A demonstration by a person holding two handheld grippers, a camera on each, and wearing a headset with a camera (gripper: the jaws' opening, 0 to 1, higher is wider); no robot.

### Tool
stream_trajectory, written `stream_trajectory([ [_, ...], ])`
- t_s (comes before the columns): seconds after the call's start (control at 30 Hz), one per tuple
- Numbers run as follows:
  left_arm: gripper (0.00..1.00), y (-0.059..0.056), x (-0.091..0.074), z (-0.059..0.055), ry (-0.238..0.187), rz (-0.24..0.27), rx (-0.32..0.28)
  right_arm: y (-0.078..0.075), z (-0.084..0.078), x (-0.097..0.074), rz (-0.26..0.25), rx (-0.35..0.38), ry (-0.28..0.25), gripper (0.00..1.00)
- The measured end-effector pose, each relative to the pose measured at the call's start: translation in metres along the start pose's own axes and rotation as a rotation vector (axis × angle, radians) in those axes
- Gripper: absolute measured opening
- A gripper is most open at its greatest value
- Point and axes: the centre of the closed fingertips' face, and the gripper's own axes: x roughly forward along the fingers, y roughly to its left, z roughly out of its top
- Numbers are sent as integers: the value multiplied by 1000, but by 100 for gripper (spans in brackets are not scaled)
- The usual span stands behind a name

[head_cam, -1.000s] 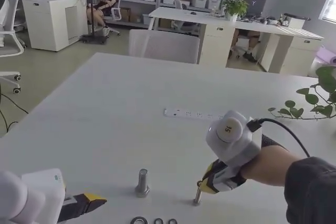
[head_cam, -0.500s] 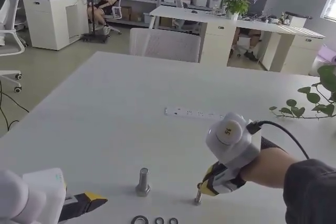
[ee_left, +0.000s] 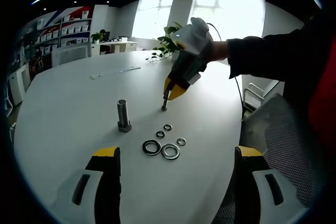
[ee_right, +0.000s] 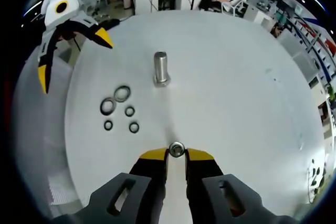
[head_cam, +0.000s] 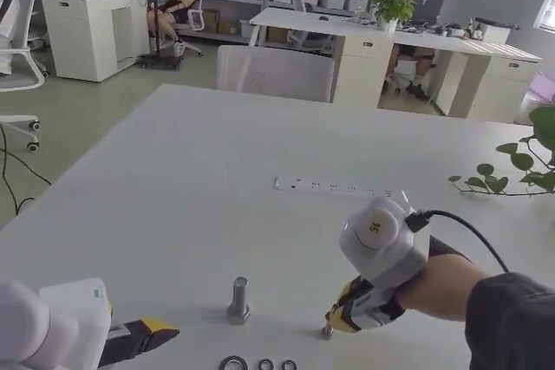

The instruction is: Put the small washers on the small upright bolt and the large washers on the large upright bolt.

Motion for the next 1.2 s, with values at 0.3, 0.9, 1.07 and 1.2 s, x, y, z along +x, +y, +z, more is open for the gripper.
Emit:
stream_trajectory([
  [0.3,89,-1,-1,-1,4,1,-6,3,-3,9,11,-5,14,13],
  [0.9,89,2,-2,-4,7,5,-11,6,-9,22,16,5,19,14],
  [1.07,89,3,-2,-3,6,5,-13,5,-10,23,16,6,22,14],
  [1.2,89,3,-2,-4,6,7,-12,4,-11,23,10,6,21,14],
])
